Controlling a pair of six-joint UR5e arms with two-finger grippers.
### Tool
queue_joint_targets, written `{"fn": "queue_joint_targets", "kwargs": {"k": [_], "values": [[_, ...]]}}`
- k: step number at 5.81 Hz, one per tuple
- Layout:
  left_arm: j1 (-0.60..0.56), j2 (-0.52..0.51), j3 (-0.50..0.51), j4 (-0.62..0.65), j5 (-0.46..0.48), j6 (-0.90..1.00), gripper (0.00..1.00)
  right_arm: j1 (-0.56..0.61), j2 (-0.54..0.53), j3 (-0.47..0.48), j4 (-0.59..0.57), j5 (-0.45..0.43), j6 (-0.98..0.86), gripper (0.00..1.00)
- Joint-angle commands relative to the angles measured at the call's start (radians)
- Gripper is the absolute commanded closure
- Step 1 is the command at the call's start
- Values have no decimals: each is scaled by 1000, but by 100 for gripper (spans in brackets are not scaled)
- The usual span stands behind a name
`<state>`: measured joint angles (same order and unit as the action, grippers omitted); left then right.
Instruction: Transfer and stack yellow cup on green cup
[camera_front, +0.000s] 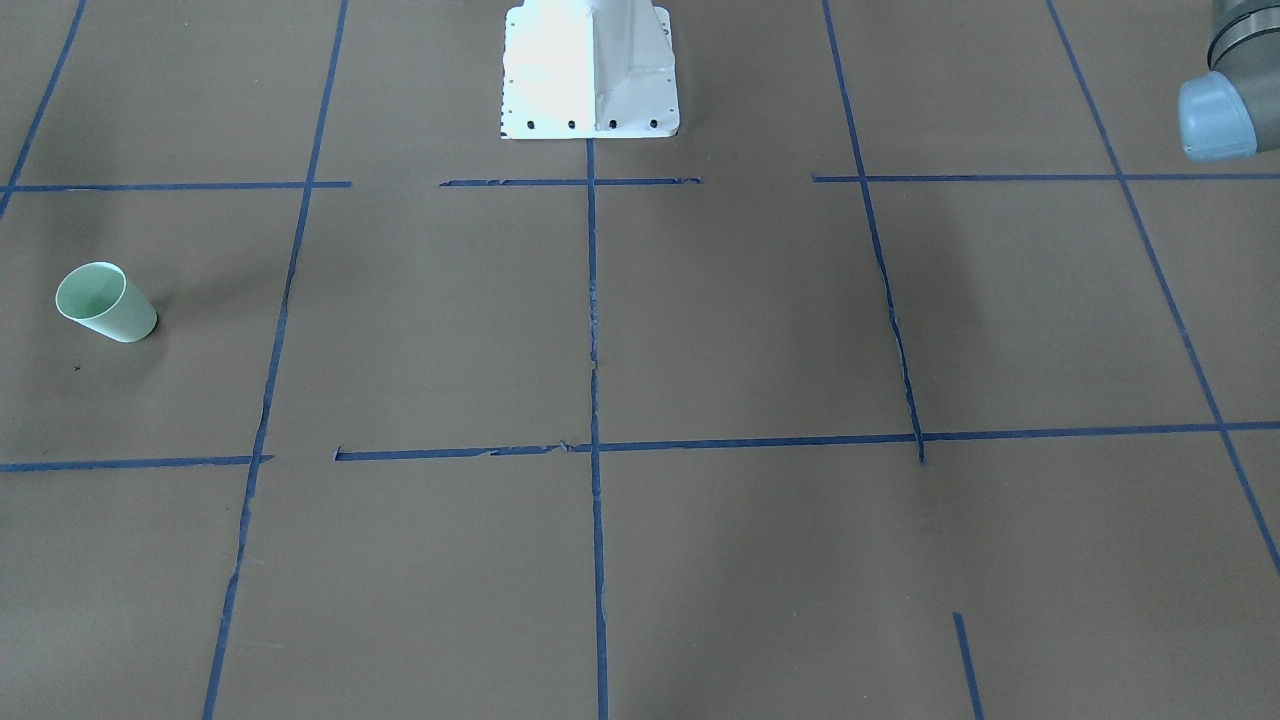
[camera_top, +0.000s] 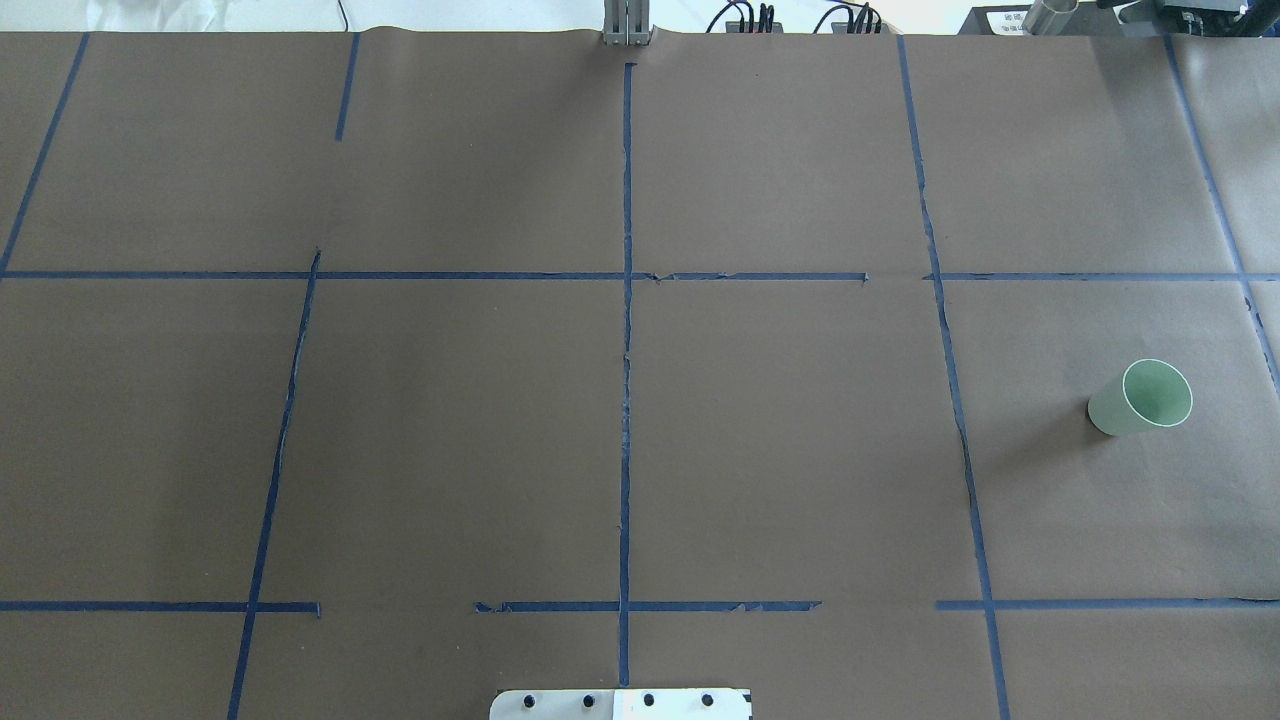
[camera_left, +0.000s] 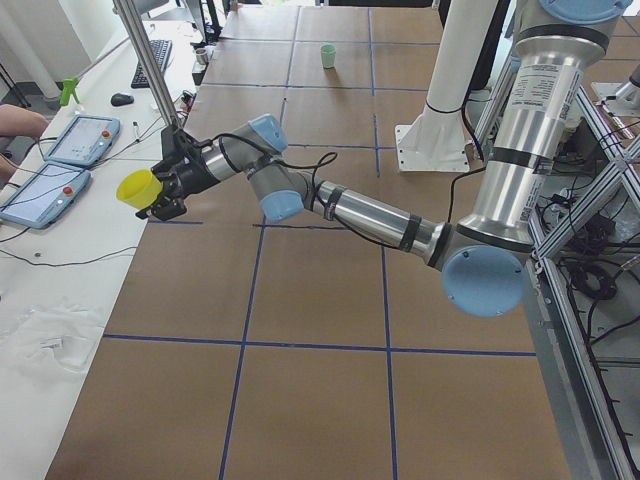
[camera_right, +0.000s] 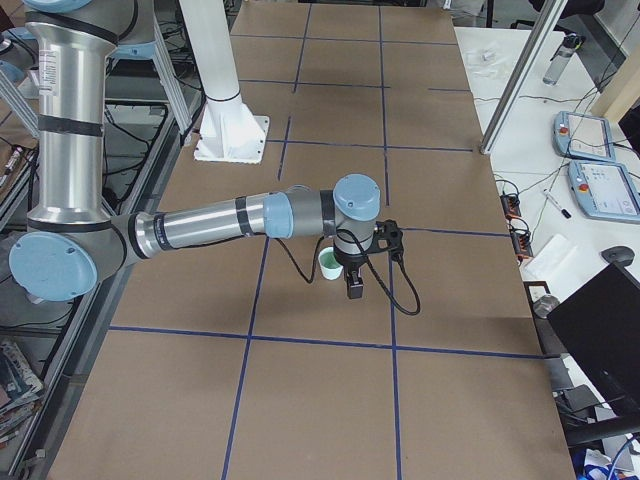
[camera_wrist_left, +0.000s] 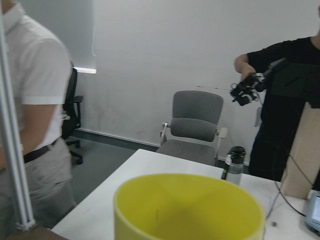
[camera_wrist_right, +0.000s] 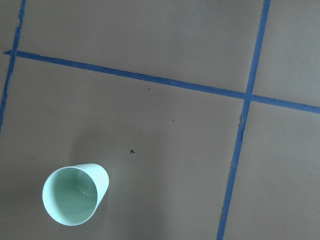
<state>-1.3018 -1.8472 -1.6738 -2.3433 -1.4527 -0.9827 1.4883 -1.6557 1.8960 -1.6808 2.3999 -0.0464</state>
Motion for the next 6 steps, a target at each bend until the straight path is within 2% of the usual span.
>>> {"fn": "queue_joint_targets", "kwargs": {"k": [1, 2, 3, 4, 5, 6], "values": [[109, -152, 5, -10, -45, 249, 69, -26, 86, -11, -6, 39, 3, 0], [178, -215, -3, -11, -43, 253, 69, -46, 133, -35, -7, 39, 16, 0], [296, -251, 6, -13, 48, 253, 69, -72, 230, -67, -7, 39, 121, 0], [431, -269, 8, -11, 231, 208, 69, -127, 307, -71, 0, 39, 251, 0], [578, -295, 34, -4, 455, 71, 69, -158, 382, -71, -10, 41, 351, 0], [651, -361, 122, -2, 586, 20, 69, -208, 433, -77, -13, 39, 435, 0]]}}
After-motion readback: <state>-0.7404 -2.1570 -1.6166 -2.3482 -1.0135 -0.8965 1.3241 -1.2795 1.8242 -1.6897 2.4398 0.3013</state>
